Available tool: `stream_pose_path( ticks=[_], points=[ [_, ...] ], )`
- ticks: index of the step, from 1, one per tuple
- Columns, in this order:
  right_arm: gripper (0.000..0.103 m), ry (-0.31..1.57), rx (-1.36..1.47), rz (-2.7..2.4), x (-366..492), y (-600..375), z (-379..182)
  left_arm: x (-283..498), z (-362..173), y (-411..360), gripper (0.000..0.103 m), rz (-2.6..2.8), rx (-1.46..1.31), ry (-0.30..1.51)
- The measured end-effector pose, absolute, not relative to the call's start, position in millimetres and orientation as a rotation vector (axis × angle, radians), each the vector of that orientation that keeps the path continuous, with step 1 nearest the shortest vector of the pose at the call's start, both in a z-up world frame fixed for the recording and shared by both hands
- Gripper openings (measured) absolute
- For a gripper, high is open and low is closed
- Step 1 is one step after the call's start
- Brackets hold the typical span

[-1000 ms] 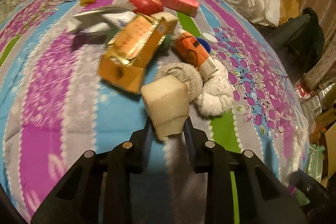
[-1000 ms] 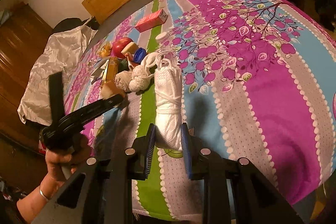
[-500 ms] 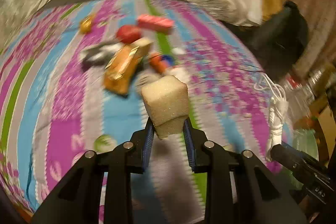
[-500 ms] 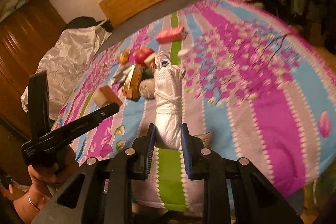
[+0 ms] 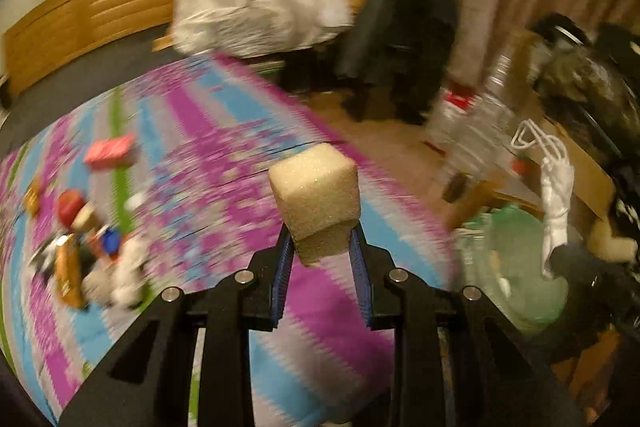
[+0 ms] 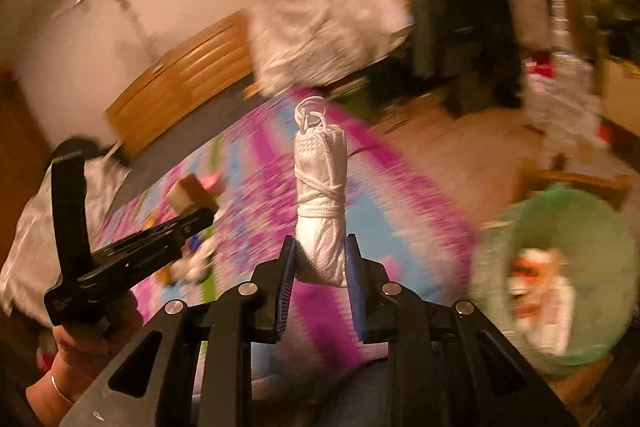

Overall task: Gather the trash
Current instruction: 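Carry the sponge block and white bag over the wastebasket with both tools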

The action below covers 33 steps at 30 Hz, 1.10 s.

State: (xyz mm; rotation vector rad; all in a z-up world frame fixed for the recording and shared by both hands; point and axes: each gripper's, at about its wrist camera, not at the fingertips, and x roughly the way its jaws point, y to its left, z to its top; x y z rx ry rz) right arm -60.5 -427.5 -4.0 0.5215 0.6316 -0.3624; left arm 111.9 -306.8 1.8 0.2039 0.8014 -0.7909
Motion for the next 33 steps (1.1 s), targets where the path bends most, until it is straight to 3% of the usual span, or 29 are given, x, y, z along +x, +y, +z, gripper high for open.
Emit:
stream_pose_path(
  ticks=[11, 16, 25, 33],
  points=[
    [0.026, 0.627, 0.636, -0.737, -191.1, -556.6, -3.5, 19.9, 13.2, -472.9, 0.027, -1.130, 0.457, 0.724],
    [0.026, 0.660, 0.669, -0.835, -224.6, -583.9, -24.1, -15.6, -6.6, -530.9, 0.027, -1.288, 0.585, 0.748],
    [0.026, 0.739, 0.749, -0.892, -228.4, -593.6, -75.8, -49.9, -59.6, -570.2, 0.027, -1.368, 0.754, 0.777],
    [0.026, 0.772, 0.758, -0.892, -217.3, -591.4, -87.9, -47.8, -77.2, -580.2, 0.027, -1.399, 0.787, 0.804]
  ],
)
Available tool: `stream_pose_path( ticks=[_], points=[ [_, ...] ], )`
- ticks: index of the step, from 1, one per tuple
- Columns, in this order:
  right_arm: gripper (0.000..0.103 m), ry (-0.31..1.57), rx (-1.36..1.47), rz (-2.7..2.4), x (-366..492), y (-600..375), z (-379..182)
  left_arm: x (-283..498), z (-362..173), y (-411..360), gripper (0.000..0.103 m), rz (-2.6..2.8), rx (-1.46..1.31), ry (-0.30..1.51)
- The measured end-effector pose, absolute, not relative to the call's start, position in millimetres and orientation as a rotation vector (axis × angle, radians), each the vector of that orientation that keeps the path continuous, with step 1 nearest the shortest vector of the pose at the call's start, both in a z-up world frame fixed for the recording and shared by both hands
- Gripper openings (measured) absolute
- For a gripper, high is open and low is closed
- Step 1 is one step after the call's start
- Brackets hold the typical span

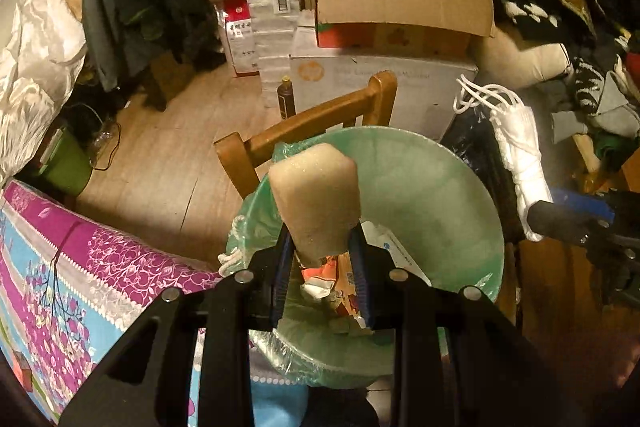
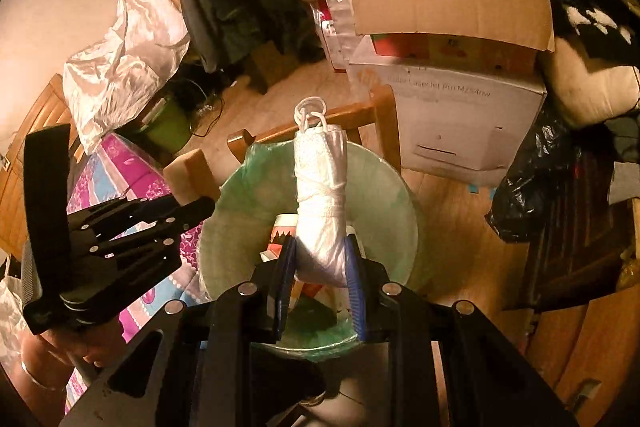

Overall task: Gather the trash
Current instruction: 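Carry the sponge block and white bag over the wastebasket with both tools, then open both tools to drop the sponge block and white bag into the wastebasket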

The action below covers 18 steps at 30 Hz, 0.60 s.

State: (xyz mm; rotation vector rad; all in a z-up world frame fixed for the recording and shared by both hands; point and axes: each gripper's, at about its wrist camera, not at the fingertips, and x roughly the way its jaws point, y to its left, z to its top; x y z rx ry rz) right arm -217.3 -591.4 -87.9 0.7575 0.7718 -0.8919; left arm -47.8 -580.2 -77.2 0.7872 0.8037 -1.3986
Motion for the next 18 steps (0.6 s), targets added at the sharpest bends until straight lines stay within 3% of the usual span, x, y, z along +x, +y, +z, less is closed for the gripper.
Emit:
stream_pose_path(
  ticks=[18],
  points=[
    [0.026, 0.793, 0.712, -0.891, -204.5, -576.0, -94.7, -51.6, -73.6, -567.2, 0.027, -1.384, 0.754, 0.717]
  ],
)
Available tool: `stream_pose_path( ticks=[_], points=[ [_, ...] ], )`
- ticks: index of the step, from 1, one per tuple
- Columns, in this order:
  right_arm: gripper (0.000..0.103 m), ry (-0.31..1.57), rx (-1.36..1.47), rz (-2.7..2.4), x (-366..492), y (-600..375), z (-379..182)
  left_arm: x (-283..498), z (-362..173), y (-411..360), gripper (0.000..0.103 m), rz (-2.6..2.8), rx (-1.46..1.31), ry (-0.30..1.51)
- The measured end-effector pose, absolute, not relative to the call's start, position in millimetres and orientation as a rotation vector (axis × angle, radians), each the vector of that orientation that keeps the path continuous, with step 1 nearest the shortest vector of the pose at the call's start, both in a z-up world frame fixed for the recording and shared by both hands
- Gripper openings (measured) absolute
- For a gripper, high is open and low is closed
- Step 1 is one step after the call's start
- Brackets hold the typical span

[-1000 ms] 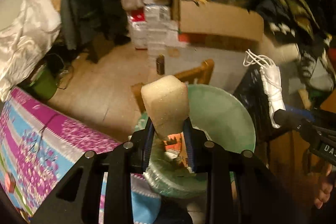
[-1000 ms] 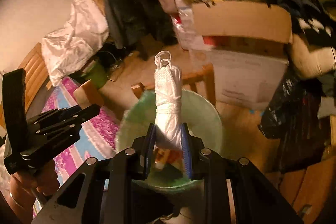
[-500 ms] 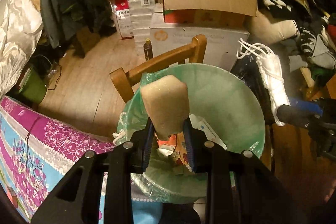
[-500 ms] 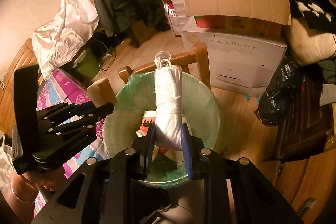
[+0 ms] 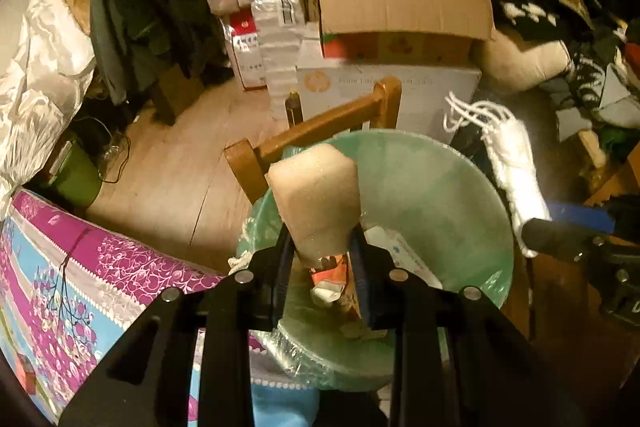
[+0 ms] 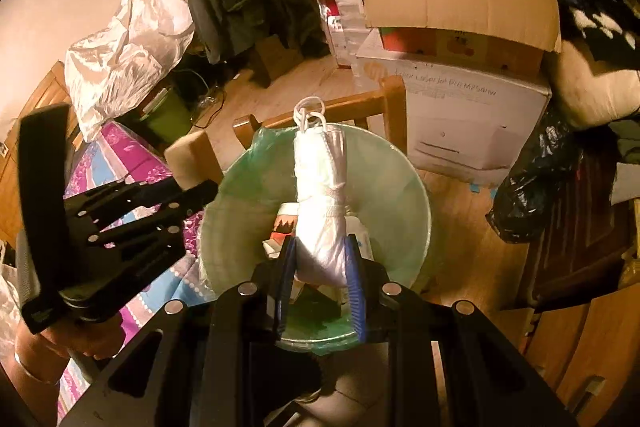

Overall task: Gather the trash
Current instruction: 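Open both tools to drop the sponge block and white bag into the wastebasket, then return both open tools to the trash pile on the bed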

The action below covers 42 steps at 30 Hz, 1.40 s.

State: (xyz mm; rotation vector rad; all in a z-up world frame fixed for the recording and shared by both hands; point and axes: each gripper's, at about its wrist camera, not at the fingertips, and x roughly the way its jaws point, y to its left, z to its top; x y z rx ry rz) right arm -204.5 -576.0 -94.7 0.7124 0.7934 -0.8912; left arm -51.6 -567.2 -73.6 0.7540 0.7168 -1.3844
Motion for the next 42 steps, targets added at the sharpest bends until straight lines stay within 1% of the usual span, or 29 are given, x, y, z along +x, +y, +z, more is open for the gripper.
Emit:
stream_pose_path(
  ticks=[12, 27, 32, 33, 34, 35, 36, 37, 42],
  points=[
    [0.026, 0.763, 0.630, -0.914, -214.0, -558.0, -81.5, -68.2, -57.9, -554.3, 0.027, -1.400, 0.679, 0.648],
    [0.026, 0.739, 0.609, -0.897, -216.0, -556.3, -74.7, -75.0, -54.1, -549.8, 0.027, -1.401, 0.676, 0.626],
    [0.027, 0.741, 0.578, -0.887, -207.5, -559.3, -74.1, -74.9, -53.9, -551.7, 0.029, -1.396, 0.673, 0.626],
    [0.034, 0.749, 0.567, -0.883, -205.2, -561.2, -75.4, -74.9, -54.1, -552.8, 0.029, -1.393, 0.672, 0.629],
    [0.050, 0.753, 0.558, -0.898, -204.6, -562.5, -76.6, -74.8, -54.7, -554.5, 0.031, -1.388, 0.675, 0.639],
    [0.056, 0.747, 0.552, -0.911, -204.9, -563.3, -76.4, -73.8, -55.2, -554.8, 0.042, -1.385, 0.675, 0.645],
    [0.058, 0.739, 0.553, -0.916, -205.5, -564.1, -76.0, -73.0, -55.2, -555.6, 0.046, -1.381, 0.668, 0.647],
    [0.058, 0.738, 0.562, -0.924, -207.4, -566.2, -77.4, -72.0, -55.1, -554.6, 0.047, -1.380, 0.659, 0.642],
    [0.058, 0.743, 0.589, -0.953, -217.3, -573.0, -85.5, -72.8, -58.9, -554.3, 0.047, -1.385, 0.672, 0.638]
  ],
)
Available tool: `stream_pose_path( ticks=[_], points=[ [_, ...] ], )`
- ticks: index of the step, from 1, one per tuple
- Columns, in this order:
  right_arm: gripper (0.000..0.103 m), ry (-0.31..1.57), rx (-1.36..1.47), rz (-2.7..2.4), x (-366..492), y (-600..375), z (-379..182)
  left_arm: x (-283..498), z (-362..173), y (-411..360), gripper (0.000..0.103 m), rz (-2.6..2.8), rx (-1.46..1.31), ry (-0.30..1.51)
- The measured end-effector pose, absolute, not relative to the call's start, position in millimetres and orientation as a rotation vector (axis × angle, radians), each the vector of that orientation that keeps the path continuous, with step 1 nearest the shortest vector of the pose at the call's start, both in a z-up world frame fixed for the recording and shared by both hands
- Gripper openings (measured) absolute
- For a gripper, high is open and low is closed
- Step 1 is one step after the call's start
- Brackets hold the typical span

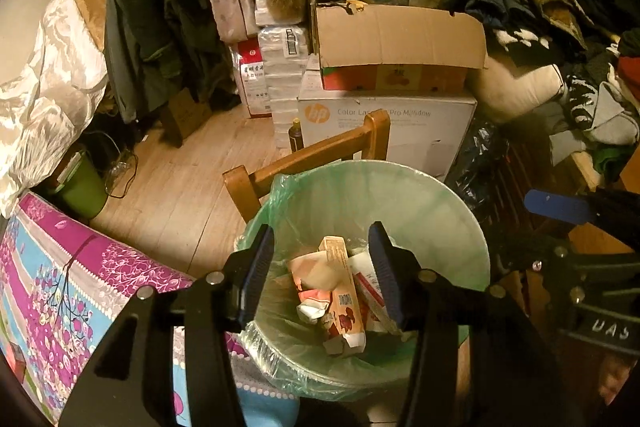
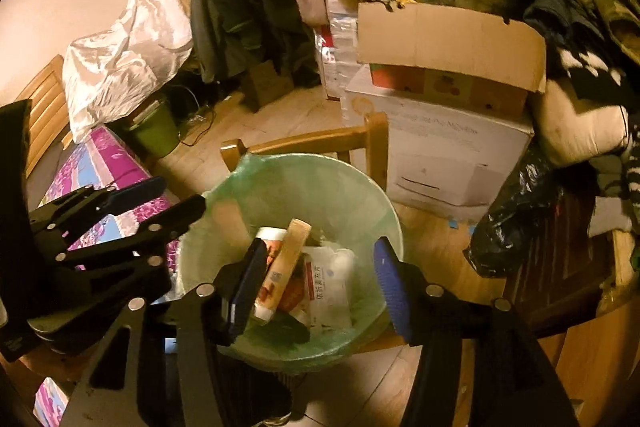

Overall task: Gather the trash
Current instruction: 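Return both open tools to the trash pile on the bed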

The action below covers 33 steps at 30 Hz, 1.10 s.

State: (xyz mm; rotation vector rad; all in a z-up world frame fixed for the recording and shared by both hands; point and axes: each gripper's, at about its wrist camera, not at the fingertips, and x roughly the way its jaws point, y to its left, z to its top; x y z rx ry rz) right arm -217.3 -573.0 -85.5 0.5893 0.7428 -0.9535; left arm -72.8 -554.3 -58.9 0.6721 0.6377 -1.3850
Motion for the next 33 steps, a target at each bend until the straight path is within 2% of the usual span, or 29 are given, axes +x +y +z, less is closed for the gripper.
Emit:
stream_pose_path(
  ticks=[13, 18, 21, 23, 27, 33],
  points=[
    [0.058, 0.748, 0.566, -0.980, -217.5, -563.5, -91.1, -66.9, -53.6, -546.5, 0.047, -1.358, 0.657, 0.627],
    [0.058, 0.629, 0.538, -1.028, -221.7, -559.8, -85.4, -54.7, -48.2, -528.4, 0.047, -1.295, 0.611, 0.620],
    [0.058, 0.493, 0.478, -1.051, -217.5, -548.1, -76.4, -33.9, -44.0, -505.0, 0.049, -1.190, 0.548, 0.612],
    [0.058, 0.414, 0.410, -1.042, -204.0, -533.9, -70.3, -16.4, -41.5, -486.3, 0.056, -1.105, 0.511, 0.612],
    [0.061, 0.316, 0.390, -0.942, -165.7, -506.3, -65.0, 26.9, -32.5, -417.5, 0.057, -0.919, 0.429, 0.605],
    [0.065, 0.397, 0.402, -0.687, -84.9, -448.7, -69.5, 92.1, -35.0, -266.6, 0.058, -0.675, 0.307, 0.651]
  ],
)
